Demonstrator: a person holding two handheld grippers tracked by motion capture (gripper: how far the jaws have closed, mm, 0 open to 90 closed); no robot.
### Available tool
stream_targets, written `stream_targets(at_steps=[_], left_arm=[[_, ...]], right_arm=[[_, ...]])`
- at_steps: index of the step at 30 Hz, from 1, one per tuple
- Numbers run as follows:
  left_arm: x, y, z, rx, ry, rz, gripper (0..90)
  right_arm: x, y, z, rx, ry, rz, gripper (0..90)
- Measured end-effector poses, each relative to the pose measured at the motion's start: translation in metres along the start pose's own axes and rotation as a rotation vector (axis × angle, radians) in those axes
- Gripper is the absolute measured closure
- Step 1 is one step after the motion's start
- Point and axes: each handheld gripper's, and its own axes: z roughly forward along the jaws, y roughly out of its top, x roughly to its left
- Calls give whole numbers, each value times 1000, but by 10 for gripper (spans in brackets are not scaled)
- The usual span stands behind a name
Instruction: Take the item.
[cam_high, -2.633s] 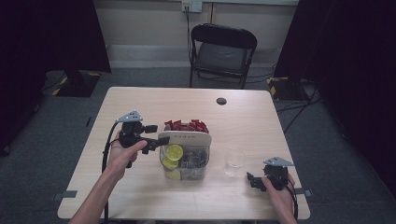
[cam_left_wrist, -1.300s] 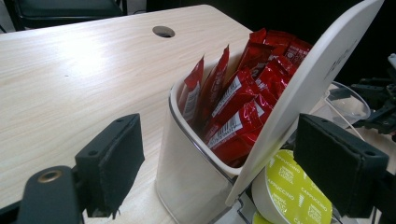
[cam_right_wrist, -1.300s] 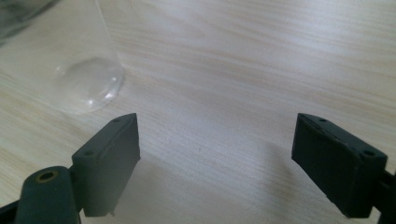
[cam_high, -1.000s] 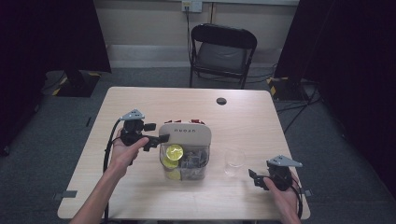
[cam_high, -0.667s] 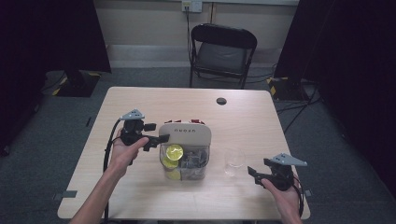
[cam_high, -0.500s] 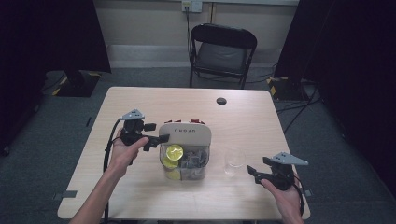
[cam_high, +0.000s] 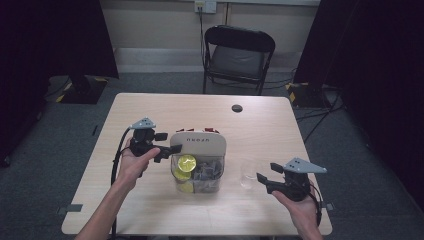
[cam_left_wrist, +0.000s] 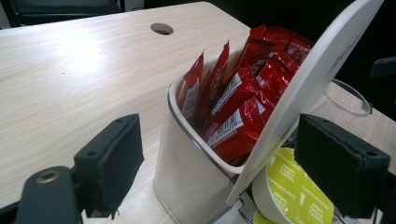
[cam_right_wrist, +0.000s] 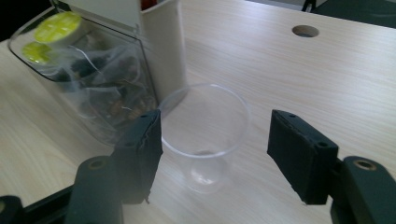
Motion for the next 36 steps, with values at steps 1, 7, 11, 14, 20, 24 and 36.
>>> stream_targets(at_steps=[1, 7, 11, 14, 20, 24, 36], left_arm=[[0, 0, 0, 0, 0, 2, 152], [-1, 0, 0, 0, 5, 8, 152], [-1, 1, 1, -1, 2, 7, 148], [-1, 1, 0, 0, 2, 7, 151], [-1, 1, 0, 4, 6, 8, 152], [-1, 1, 1, 2, 3, 7, 154], [0, 1, 0, 1, -3, 3, 156]], right_arm=[[2, 1, 1, 3, 6, -3, 368], [11, 11, 6, 6, 67, -3, 435], [18, 17, 15, 16, 107, -14, 456], [23, 22, 21, 13, 136, -21, 465], [39, 38, 36, 2, 210, -40, 487], [50, 48, 47, 11, 257, -61, 490], [71, 68, 81, 47, 361, -116, 547]])
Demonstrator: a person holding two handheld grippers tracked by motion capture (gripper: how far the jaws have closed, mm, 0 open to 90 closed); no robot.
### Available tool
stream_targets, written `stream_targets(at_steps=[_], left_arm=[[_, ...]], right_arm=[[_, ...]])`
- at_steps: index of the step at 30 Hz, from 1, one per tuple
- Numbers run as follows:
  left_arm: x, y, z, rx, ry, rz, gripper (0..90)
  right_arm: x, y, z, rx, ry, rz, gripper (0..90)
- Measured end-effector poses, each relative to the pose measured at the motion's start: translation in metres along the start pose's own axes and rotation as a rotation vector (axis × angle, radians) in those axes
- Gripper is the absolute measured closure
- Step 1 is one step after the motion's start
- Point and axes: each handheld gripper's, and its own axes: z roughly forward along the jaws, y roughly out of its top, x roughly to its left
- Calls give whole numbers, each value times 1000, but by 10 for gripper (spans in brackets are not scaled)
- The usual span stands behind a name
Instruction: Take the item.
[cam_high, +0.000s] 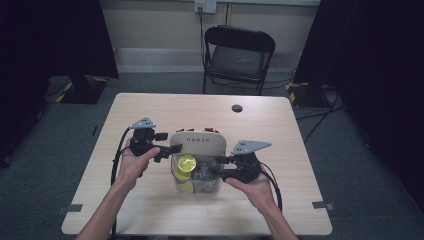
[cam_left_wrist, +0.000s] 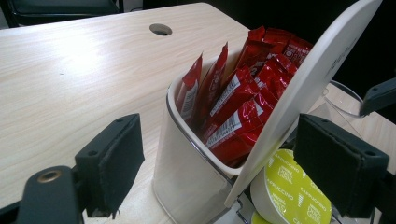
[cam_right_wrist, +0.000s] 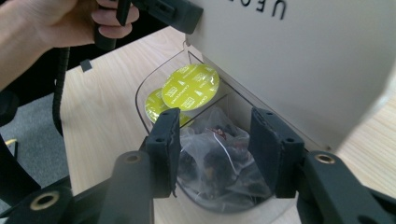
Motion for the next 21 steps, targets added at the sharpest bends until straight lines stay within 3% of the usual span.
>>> stream_targets(at_steps=[12, 21], left_arm=[[-2, -1, 3, 13, 7, 5, 160], [-3, -2, 4, 14, 4, 3, 163]], right_arm=[[-8, -3, 29, 13, 39, 26, 599], [-6, -5, 43, 45, 44, 12, 602]])
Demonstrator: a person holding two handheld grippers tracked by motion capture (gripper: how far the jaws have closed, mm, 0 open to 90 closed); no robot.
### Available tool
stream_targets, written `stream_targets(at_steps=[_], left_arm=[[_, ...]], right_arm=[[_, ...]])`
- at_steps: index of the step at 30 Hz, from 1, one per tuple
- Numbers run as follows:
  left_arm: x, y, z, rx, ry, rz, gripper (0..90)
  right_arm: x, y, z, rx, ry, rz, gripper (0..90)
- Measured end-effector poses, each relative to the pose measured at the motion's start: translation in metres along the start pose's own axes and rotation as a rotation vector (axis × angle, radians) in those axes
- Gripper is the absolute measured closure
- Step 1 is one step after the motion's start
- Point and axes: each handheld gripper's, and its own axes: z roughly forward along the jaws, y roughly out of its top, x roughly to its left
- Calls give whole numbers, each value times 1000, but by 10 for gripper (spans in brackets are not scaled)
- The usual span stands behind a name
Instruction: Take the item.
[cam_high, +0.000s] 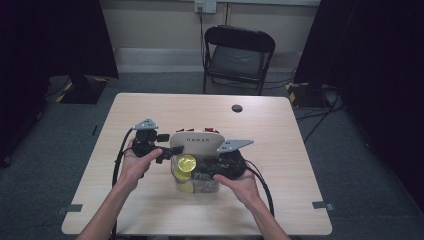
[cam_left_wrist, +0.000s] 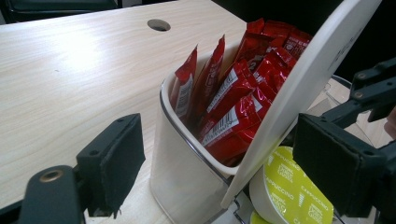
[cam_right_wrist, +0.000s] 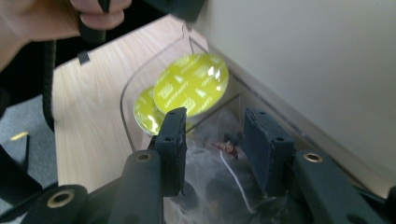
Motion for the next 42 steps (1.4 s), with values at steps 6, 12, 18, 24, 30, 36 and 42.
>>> stream_targets(at_steps=[6, 12, 18, 24, 30, 36, 42], left_arm=[[2, 0, -1, -2, -7, -2, 159], [0, 0, -1, -6, -3, -3, 162], [0, 0, -1, -5, -2, -2, 163], [-1, 1, -1, -3, 0, -8, 166], [-1, 1, -1, 0, 1, -5, 167], [-2, 1, -1, 1, 0, -5, 170], [-1, 1, -1, -1, 0, -7, 169]], right_arm=[[-2, -7, 0, 42, -21, -3, 621], [-7, -10, -5, 44, -32, 21, 701], [-9, -11, -6, 44, -22, 36, 819], [-9, -11, -7, 22, -7, 41, 871], [-7, -10, -10, 4, 0, 35, 896], [-6, -8, -14, -40, -1, 25, 900], [-5, -8, -15, -47, -6, 26, 900]])
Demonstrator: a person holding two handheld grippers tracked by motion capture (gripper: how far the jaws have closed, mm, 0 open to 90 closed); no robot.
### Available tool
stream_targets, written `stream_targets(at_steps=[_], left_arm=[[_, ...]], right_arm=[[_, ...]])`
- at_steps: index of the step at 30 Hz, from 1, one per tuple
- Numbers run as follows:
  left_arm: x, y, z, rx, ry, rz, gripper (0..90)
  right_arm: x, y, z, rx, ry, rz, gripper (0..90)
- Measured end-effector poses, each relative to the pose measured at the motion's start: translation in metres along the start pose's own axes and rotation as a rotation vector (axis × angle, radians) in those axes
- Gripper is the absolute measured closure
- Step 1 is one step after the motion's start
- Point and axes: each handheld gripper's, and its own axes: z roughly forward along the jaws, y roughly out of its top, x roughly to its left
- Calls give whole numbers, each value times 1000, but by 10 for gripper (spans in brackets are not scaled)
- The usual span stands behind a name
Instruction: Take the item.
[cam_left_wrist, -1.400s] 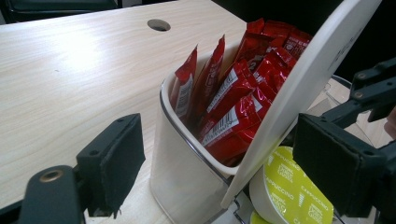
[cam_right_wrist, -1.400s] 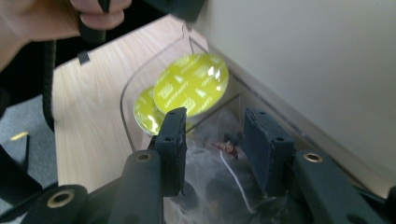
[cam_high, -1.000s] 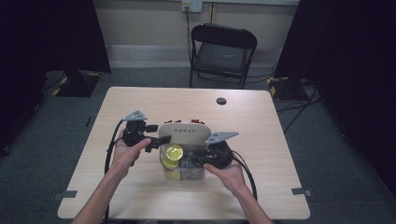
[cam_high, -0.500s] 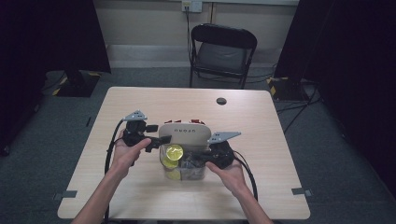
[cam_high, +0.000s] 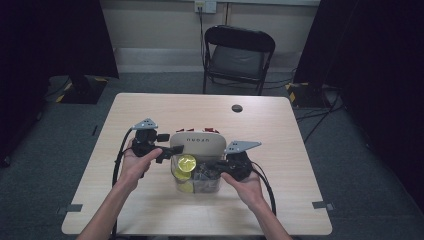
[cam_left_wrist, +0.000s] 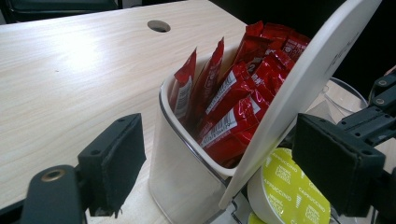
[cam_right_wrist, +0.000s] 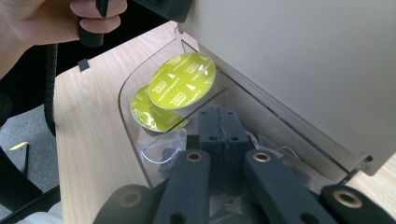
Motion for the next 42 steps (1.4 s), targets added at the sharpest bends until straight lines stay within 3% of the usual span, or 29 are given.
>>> stream_targets(at_steps=[42], left_arm=[[3, -2, 1, 4, -9, 0, 159]], right_arm=[[5, 17, -35, -87, 20, -8, 900]])
